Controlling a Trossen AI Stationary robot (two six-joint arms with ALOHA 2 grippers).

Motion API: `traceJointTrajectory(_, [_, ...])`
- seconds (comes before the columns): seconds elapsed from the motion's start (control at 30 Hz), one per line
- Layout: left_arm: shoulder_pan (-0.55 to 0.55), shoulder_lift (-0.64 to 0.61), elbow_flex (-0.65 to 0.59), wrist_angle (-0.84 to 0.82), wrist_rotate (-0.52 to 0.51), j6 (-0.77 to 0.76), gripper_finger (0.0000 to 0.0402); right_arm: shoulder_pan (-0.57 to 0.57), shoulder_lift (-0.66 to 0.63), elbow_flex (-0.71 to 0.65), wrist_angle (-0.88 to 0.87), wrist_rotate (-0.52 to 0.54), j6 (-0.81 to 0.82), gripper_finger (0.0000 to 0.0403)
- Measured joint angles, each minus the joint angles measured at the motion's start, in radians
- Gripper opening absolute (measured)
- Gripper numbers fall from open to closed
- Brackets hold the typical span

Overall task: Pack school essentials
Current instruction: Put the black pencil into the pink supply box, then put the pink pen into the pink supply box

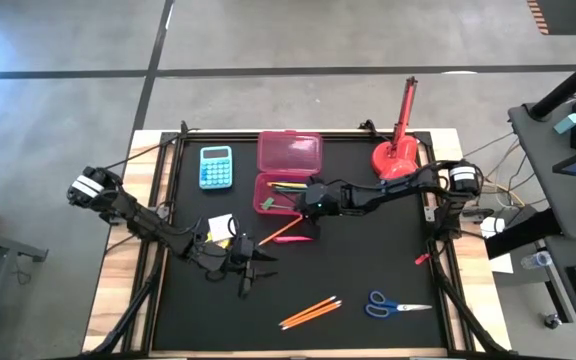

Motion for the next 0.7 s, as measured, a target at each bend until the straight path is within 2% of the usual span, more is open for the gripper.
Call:
traceJointTrajectory(0.2, [0.000, 0.000, 0.000, 0.000, 0.000, 0.000, 0.0164, 0.000, -0.001, 0.001, -0.004, -0.001, 0.025, 0.0018])
traceJointTrajectory(0.5, [0.000, 0.000, 0.000, 0.000, 0.000, 0.000, 0.0164, 0.000, -0.002, 0.001, -0.017, 0.002, 0.043, 0.0094])
traceJointTrajectory(0.7, [0.001, 0.000, 0.000, 0.000, 0.000, 0.000, 0.0164, 0.000, -0.054, -0.002, -0.065, 0.013, 0.033, 0.0123])
